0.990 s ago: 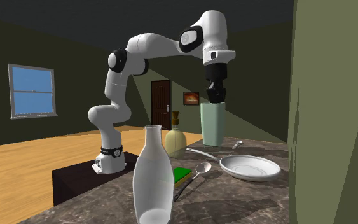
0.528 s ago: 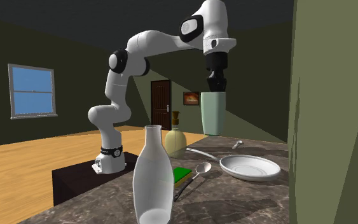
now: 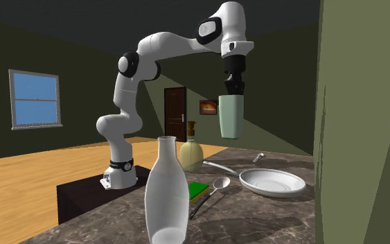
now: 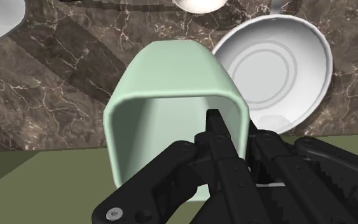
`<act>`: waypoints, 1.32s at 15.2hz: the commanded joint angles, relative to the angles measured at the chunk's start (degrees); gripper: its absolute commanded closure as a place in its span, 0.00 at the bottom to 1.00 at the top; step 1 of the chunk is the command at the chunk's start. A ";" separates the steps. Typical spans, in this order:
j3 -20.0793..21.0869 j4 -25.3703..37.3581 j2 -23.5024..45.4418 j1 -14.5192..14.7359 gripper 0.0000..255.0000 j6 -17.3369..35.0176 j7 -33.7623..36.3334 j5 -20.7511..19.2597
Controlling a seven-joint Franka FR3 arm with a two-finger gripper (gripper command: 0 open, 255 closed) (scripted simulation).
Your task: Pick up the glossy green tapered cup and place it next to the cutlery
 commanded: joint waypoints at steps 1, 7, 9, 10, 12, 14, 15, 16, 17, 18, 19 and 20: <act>0.77 -2.82 -2.03 1.47 1.00 0.86 2.29 -0.27; 3.60 -9.84 -7.18 5.78 1.00 2.73 9.50 -0.93; 4.64 -11.43 -8.39 7.20 1.00 3.09 11.98 -1.10; 5.17 -12.10 -8.90 7.92 1.00 3.24 13.24 -1.19; 6.27 -13.20 -9.75 9.34 1.00 3.46 15.79 -1.36; 7.41 -13.98 -10.36 10.76 1.00 3.59 18.37 -1.54; 8.00 -14.25 -10.58 11.46 1.00 3.63 19.68 -1.64; 8.59 -14.45 -10.74 12.17 1.00 3.65 20.99 -1.74; 9.19 -14.57 -10.83 12.89 1.00 3.65 22.31 -1.85; 9.78 -14.62 -10.87 13.61 1.00 3.63 23.64 -1.98; 10.38 -14.60 -10.85 14.34 1.00 3.59 24.97 -2.11; 10.99 -14.49 -10.77 15.07 1.00 3.53 26.32 -2.26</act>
